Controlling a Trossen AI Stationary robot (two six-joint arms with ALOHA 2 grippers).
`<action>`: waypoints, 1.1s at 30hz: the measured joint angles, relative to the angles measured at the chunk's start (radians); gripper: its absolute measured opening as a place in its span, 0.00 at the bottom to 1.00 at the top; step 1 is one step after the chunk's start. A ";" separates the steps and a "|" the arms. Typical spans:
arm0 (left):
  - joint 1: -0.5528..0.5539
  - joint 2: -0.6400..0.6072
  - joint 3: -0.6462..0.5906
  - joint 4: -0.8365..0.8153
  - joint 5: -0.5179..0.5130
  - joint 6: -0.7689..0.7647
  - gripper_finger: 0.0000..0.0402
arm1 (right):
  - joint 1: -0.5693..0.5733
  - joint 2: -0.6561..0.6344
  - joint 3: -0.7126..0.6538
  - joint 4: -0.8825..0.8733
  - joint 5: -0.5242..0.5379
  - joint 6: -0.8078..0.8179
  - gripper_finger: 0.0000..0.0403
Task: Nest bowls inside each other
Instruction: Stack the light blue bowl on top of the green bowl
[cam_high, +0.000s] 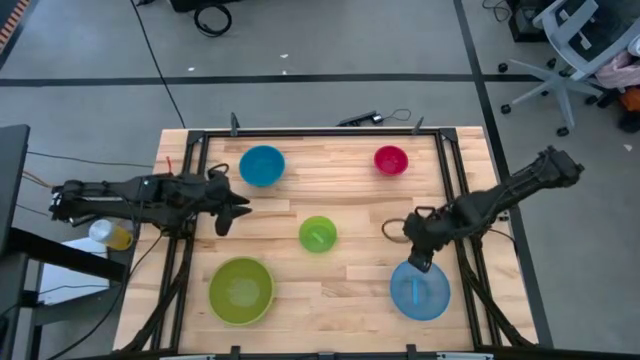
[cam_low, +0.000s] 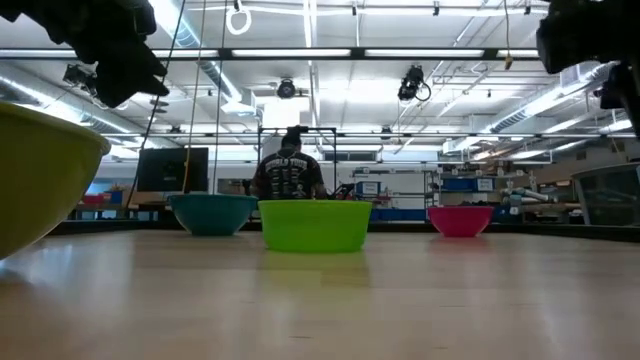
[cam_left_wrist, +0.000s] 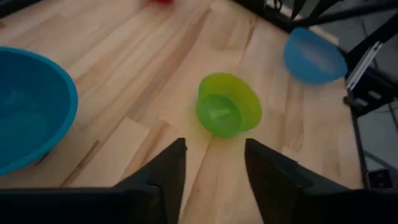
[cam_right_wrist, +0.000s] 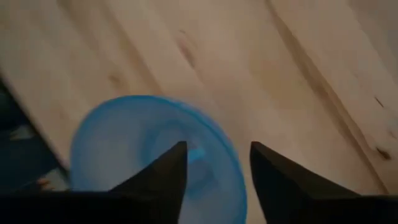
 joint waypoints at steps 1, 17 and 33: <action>-0.003 0.012 0.000 0.001 0.000 -0.001 0.45 | 0.022 0.017 0.000 -0.007 0.014 0.024 0.48; -0.028 0.160 -0.002 0.030 0.003 -0.055 0.55 | 0.139 0.305 0.000 -0.007 0.035 0.048 0.29; -0.009 0.313 0.004 0.573 0.000 -0.096 0.55 | -0.212 0.351 0.402 0.005 0.528 -0.018 0.03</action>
